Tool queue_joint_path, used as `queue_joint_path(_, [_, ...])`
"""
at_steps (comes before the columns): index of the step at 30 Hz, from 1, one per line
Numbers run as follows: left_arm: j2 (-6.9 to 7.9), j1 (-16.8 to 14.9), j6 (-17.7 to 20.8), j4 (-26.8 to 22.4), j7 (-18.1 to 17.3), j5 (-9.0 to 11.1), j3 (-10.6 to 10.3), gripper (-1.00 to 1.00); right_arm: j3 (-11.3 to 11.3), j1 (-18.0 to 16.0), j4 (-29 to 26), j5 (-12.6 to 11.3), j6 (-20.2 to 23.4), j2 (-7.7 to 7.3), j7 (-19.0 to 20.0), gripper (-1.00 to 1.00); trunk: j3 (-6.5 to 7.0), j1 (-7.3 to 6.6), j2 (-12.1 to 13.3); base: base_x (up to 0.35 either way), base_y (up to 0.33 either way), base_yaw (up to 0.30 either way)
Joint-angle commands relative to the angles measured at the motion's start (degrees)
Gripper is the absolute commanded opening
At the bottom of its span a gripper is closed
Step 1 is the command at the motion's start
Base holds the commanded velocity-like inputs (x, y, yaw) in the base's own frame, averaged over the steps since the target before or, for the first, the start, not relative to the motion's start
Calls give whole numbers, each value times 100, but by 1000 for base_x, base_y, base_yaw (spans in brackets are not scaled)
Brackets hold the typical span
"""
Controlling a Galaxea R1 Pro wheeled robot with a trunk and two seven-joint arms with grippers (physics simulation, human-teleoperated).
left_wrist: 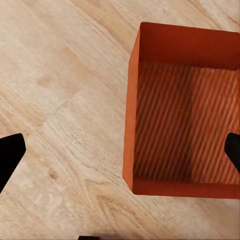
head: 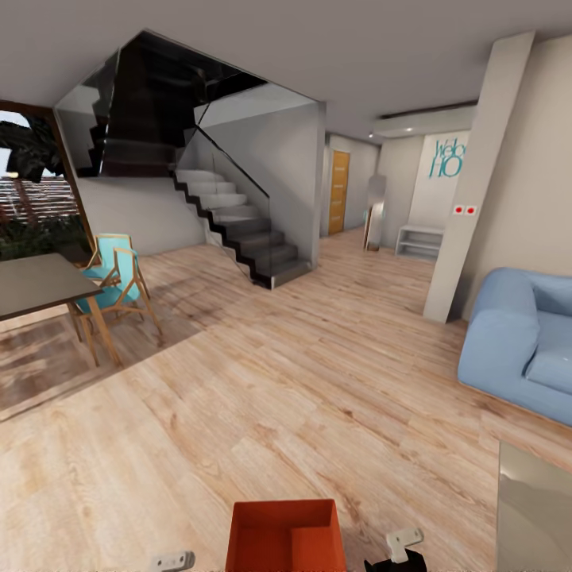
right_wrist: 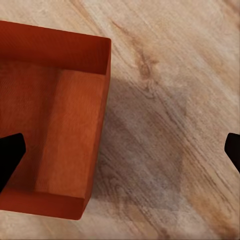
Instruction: Move the two storage containers from the living room to the garage. In the garage, place one container on the floor and stack the other container on top of it (either order is fine).
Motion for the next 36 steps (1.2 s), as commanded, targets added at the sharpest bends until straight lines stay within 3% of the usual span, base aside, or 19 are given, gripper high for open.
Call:
queue_joint_path(1, [-1,-3,35,-8,-23,59,-6,100,13,-1,-6,52,9,-2,5,100,-16,0,-3,0,0,0])
queue_joint_path(10, [2,-2,32,-8,-27,58,-5,100,13,-2,-6,52,9,-2,5,100,-98,0,-3,-177,-34,0])
queue_joint_path(36, [10,-2,32,-8,-27,51,0,100,17,-2,-6,70,1,-6,5,100,-336,0,-3,-4,-1,3])
